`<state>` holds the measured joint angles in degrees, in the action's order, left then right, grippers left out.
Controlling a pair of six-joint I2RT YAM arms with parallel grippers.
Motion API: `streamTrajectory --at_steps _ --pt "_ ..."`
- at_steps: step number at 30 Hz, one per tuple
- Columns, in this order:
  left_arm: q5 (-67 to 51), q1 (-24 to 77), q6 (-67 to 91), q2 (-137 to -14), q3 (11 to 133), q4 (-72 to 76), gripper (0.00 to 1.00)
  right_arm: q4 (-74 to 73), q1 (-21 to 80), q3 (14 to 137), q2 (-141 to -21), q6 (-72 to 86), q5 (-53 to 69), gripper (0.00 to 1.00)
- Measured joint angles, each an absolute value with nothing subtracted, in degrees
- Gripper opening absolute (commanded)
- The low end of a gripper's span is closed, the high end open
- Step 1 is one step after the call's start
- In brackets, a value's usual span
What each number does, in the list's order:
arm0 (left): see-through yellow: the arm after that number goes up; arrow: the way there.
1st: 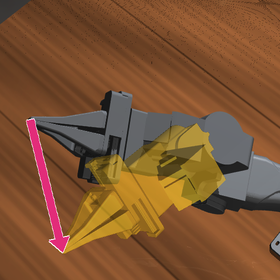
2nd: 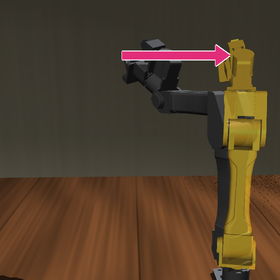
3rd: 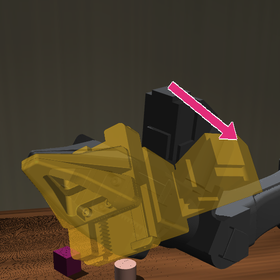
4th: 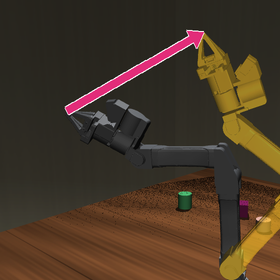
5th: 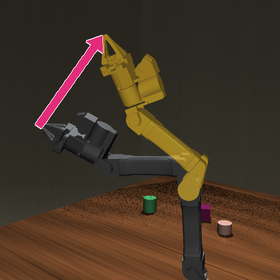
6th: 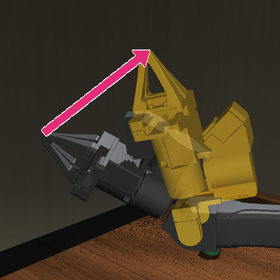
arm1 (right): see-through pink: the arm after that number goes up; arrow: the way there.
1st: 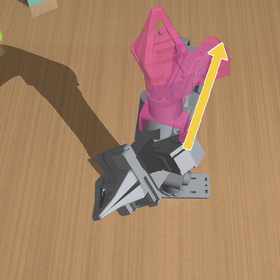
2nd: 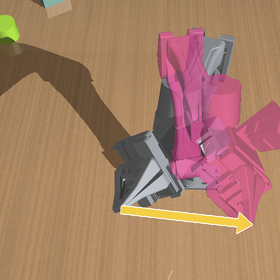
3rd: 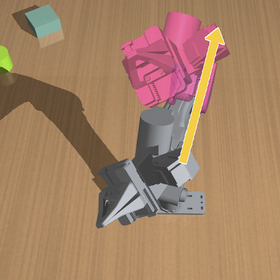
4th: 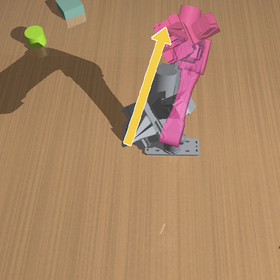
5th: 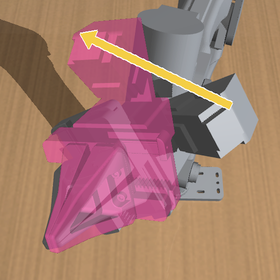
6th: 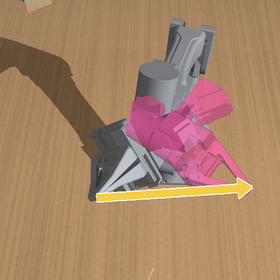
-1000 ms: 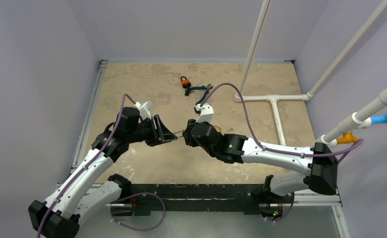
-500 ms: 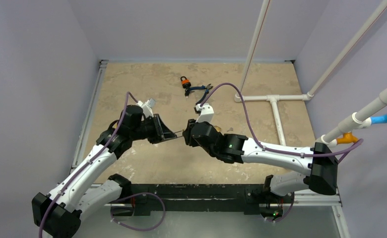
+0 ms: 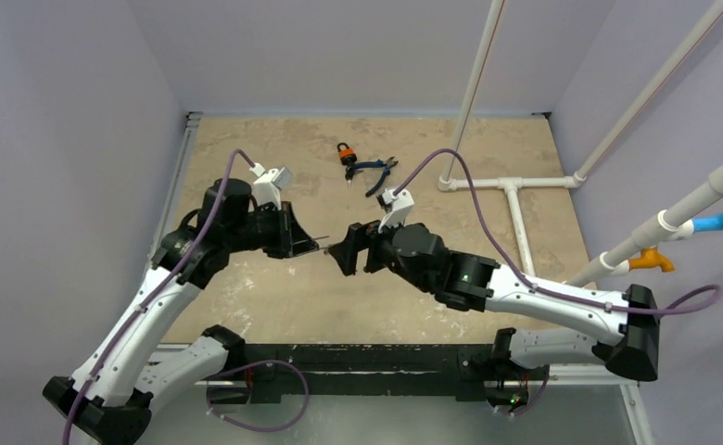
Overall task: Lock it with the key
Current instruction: Pick up the lock from the center of the board, then lock the lock.
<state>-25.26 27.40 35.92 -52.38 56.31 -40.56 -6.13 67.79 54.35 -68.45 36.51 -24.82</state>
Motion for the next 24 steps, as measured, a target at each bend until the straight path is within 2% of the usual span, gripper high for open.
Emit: streamTrajectory --at_steps 8,15,22,24 --pt "-30.4 27.4 24.1 -48.4 73.2 -51.7 0.00 0.6 63.4 53.4 -57.5 24.4 -7.5 0.89" --pt "-38.4 27.4 23.4 -47.3 80.1 -53.1 0.00 2.8 62.5 54.9 -52.4 18.3 5.0 0.86" --pt "-45.2 27.4 26.5 -47.4 82.0 -50.4 0.00 2.8 62.3 59.9 -54.8 14.7 16.5 0.73" --pt "-46.4 27.4 27.7 -47.4 82.0 -49.3 0.00 2.9 62.3 60.5 -55.0 14.2 18.6 0.66"
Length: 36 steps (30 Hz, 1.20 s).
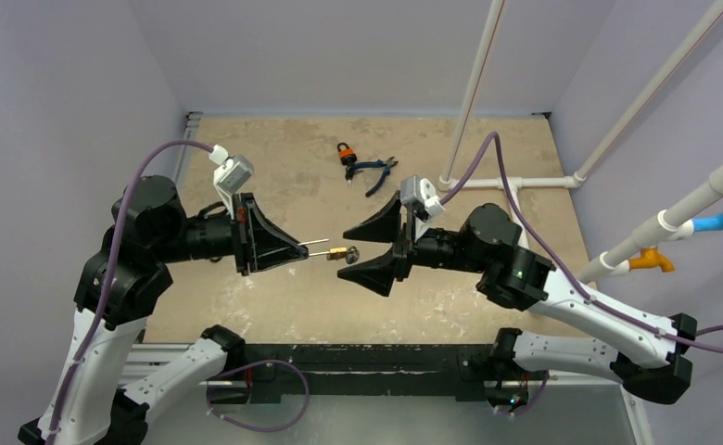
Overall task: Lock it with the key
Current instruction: Lock the lock.
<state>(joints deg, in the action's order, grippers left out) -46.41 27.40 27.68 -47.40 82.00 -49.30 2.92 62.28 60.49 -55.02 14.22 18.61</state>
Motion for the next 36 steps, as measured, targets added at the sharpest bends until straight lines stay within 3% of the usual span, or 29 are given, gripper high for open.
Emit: streamTrajectory --at_steps 5,21,26,27,28,30,32,36 --pt "-48.5 27.4 30.2 -47.4 82.0 -46.4 0.00 3.1 62.3 61.6 -55.9 13.5 23.7 0.49" --pt "-51.0 27.4 33.7 -47.4 81.9 -42.7 0.00 5.7 62.2 61.8 -56.1 14.2 26.7 0.29" --pt "-51.9 27.4 34.0 -47.3 81.7 -42.3 0.00 6.2 62.2 61.8 -56.1 15.1 26.8 0.01" --pt "-51.9 27.4 34.0 -47.3 81.6 -42.0 0.00 6.2 62.2 61.8 -56.1 15.4 27.1 0.00" --pt "-52.1 27.4 34.0 -47.3 81.6 -41.7 0.01 6.2 62.2 61.8 -56.2 15.5 27.2 0.00" --pt "-52.1 27.4 34.0 -47.2 81.6 -41.6 0.25 6.1 62.2 61.8 -56.2 15.8 27.4 0.00" --pt "-51.3 27.4 33.5 -47.1 81.6 -41.8 0.41 6.0 62.2 61.8 -56.2 16.0 27.6 0.00" --pt "-47.0 27.4 31.9 -46.8 82.4 -43.9 0.47 5.5 62.2 61.8 -56.2 16.5 27.8 0.00"
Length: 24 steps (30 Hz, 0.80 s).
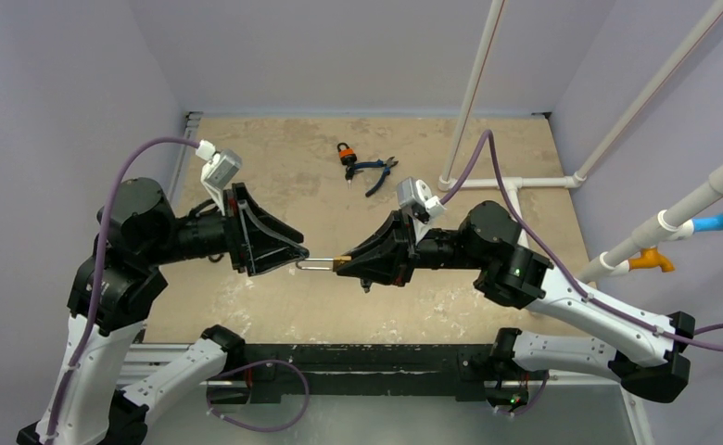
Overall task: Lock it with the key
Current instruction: Lock the lock.
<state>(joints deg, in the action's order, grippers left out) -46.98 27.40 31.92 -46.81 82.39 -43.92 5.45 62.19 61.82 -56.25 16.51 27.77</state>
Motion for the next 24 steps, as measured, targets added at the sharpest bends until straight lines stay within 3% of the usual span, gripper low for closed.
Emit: streamTrajectory --at_steps 12,24 --pt "-42.8 27.4 27.2 -46.3 83.4 -45.2 0.35 3.8 62.2 62.1 -56.2 18.0 28.1 0.00" --pt "-50.5 27.4 25.7 -42.4 80.8 -40.8 0.34 3.4 62.2 63.9 -56.2 19.0 28.1 0.00"
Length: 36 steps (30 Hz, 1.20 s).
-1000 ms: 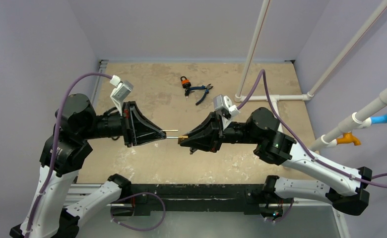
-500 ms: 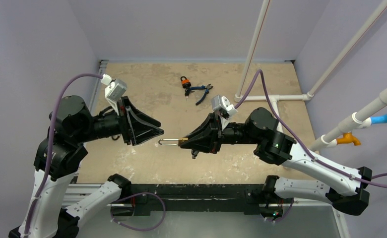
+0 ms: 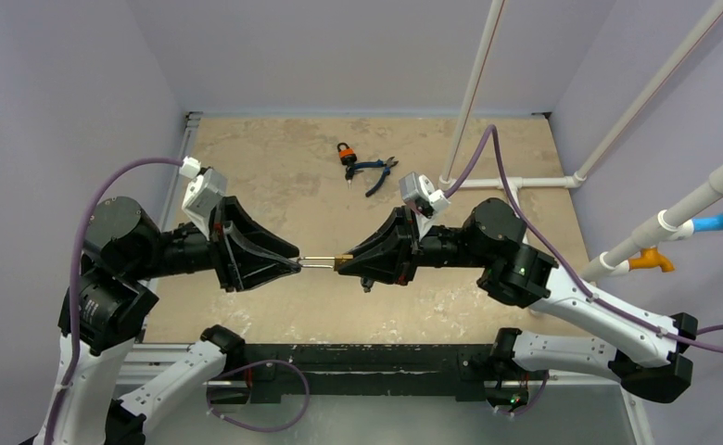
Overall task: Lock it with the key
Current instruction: Lock the lock.
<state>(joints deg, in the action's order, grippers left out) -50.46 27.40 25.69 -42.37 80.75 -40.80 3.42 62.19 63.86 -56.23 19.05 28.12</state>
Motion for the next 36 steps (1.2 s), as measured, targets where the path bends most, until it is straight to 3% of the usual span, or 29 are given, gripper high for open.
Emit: streamTrajectory --at_steps 11,17,20,36 --pt "-52.1 27.4 25.7 -43.0 80.3 -39.9 0.27 3.3 62.2 64.3 -56.2 19.3 28.1 0.00" --pt "-52.1 27.4 25.7 -44.2 80.1 -40.0 0.13 2.7 62.2 64.9 -56.2 19.4 28.0 0.00" --pt "-52.2 27.4 25.7 -44.4 80.1 -40.1 0.00 2.2 62.2 64.9 -56.2 19.5 27.9 0.00" --pt "-49.1 27.6 24.1 -43.0 78.1 -40.2 0.00 -0.2 61.4 67.0 -58.7 21.7 28.5 0.00"
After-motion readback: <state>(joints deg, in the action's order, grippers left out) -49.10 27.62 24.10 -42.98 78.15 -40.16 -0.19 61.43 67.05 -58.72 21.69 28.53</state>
